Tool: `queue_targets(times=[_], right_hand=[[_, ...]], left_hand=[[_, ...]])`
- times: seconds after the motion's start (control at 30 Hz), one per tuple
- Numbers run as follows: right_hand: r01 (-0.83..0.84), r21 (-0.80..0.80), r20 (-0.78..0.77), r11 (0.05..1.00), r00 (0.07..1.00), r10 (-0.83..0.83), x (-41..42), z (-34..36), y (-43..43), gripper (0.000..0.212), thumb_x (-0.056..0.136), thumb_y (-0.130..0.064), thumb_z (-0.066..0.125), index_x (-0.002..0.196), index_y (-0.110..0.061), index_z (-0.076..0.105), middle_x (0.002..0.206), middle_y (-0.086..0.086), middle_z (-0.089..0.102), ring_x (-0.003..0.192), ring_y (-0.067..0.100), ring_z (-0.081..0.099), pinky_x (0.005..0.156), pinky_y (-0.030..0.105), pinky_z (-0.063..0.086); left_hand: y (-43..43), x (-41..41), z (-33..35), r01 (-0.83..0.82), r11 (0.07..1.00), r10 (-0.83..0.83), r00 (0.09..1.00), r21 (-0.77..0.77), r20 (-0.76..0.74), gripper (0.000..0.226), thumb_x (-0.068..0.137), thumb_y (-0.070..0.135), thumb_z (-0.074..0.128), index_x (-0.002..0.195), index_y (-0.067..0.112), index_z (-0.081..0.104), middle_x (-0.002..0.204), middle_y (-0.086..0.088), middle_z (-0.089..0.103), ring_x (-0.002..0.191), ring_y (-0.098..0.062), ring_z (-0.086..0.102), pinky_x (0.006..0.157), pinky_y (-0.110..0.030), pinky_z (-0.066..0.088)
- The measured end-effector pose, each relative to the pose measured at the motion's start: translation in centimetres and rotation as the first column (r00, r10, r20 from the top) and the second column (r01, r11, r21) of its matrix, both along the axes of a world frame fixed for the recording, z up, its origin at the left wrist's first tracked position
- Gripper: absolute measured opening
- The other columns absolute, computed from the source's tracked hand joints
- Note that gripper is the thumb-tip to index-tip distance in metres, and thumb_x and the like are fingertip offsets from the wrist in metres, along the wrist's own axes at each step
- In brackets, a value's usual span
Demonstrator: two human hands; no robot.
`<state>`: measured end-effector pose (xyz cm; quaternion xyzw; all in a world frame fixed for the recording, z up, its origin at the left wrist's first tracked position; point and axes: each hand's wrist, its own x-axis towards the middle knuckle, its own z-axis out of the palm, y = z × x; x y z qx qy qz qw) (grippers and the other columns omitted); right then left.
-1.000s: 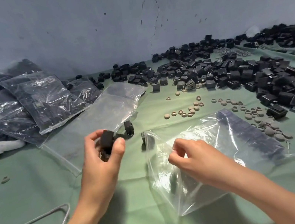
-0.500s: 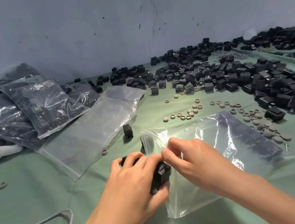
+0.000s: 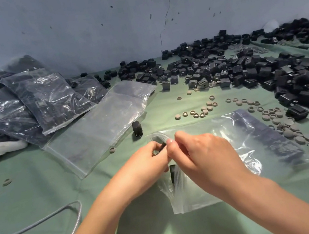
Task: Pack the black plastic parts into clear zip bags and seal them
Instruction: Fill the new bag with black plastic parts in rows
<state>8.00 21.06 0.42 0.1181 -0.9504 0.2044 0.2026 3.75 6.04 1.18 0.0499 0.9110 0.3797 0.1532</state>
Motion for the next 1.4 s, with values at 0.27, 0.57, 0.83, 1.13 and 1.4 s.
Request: queue_targets(times=[0.27, 0.57, 0.83, 1.13, 1.4], right_hand=[[-0.006, -0.144, 0.092, 0.990, 0.996, 0.020, 0.1, -0.8, 0.1, 0.042, 0.094, -0.057, 0.025, 0.069, -0.024, 0.032, 0.059, 0.000, 0.049, 0.063, 0.031, 0.051, 0.055, 0.039, 0.033], [-0.015, -0.219, 0.091, 0.976, 0.995, 0.036, 0.2, -0.3, 0.0, 0.043, 0.096, -0.053, 0.033, 0.065, -0.024, 0.031, 0.053, -0.002, 0.039, 0.057, 0.026, 0.042, 0.056, 0.038, 0.027], [-0.079, -0.301, 0.030, 0.950, 0.995, 0.092, 0.0, 0.2, 0.6, 0.043, 0.097, -0.049, 0.040, 0.062, -0.026, 0.033, 0.046, -0.006, 0.034, 0.048, 0.020, 0.037, 0.052, 0.039, 0.031], [0.028, -0.414, 0.078, 0.910, 0.997, 0.005, -1.8, 2.8, 7.0, 0.029, 0.104, -0.029, 0.043, 0.083, -0.024, 0.062, 0.069, -0.006, 0.065, 0.057, 0.021, 0.064, 0.053, 0.040, 0.054], [0.307, -0.237, 0.258, 0.922, 0.935, -0.244, -3.1, 0.8, 15.3, 0.027, 0.105, -0.032, 0.045, 0.118, -0.024, 0.068, 0.116, -0.002, 0.069, 0.093, 0.009, 0.061, 0.072, 0.023, 0.045]], left_hand=[[0.4, 0.9, -1.0, -0.072, 0.984, 0.045, 0.986, -0.165, -0.159, 0.065, 0.079, 0.077, 0.013, 0.091, 0.036, 0.062, 0.091, 0.008, 0.071, 0.099, -0.019, 0.063, 0.091, -0.039, 0.048], [-0.6, 0.8, 0.9, -0.318, 0.847, 0.128, 0.900, 0.426, 0.416, 0.039, 0.099, 0.048, 0.040, 0.096, 0.017, 0.063, 0.071, -0.005, 0.068, 0.051, -0.023, 0.060, 0.041, -0.019, 0.034], [-0.7, 1.2, 0.6, -0.272, 0.783, 0.055, 0.926, 0.559, 0.373, 0.028, 0.102, 0.021, 0.047, 0.122, 0.018, 0.066, 0.118, -0.011, 0.069, 0.102, -0.021, 0.061, 0.072, -0.038, 0.059], [-1.5, 1.8, -2.4, 0.137, 0.990, -0.127, 0.874, -0.013, -0.468, 0.024, 0.101, 0.027, 0.047, 0.120, 0.028, 0.063, 0.115, 0.022, 0.063, 0.103, 0.007, 0.055, 0.091, -0.014, 0.041], [-0.6, 1.6, -4.1, 0.328, 0.922, -0.386, 0.816, -0.204, -0.431, 0.076, 0.088, 0.081, 0.015, 0.153, 0.045, -0.004, 0.138, 0.052, -0.009, 0.133, 0.029, -0.006, 0.103, 0.005, -0.001]])
